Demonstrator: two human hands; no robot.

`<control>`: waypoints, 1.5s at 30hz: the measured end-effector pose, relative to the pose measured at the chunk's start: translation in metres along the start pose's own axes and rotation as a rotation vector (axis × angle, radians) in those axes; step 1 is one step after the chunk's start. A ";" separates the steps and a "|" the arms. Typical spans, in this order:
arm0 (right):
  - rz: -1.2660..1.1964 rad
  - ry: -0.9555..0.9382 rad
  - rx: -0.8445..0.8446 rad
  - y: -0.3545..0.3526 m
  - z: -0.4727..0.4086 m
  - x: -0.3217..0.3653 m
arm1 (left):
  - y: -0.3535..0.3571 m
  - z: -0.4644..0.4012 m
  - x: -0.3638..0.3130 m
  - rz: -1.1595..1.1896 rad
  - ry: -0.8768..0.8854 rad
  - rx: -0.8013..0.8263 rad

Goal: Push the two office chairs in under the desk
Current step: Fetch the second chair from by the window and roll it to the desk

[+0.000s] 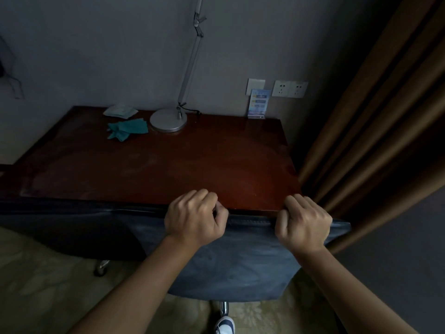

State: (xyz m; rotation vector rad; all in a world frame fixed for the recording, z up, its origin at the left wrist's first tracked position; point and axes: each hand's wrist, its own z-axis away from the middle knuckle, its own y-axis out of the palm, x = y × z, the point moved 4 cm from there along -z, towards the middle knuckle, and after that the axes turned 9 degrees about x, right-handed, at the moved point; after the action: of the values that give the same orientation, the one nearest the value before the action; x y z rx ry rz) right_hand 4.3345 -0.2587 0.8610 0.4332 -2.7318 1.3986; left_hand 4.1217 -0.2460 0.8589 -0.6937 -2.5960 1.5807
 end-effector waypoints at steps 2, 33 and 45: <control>-0.013 0.008 0.003 -0.002 0.000 0.001 | 0.000 0.000 -0.001 0.000 0.005 -0.017; 0.030 0.012 0.106 -0.019 0.064 0.039 | -0.023 0.064 0.003 0.025 -0.121 0.056; 0.063 0.009 0.064 -0.016 0.043 0.030 | -0.016 0.050 0.000 0.015 -0.205 -0.041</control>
State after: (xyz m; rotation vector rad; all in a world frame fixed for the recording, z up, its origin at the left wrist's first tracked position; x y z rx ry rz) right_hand 4.3136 -0.3087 0.8529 0.3450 -2.7229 1.5025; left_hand 4.1037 -0.2940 0.8487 -0.5824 -2.7785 1.6918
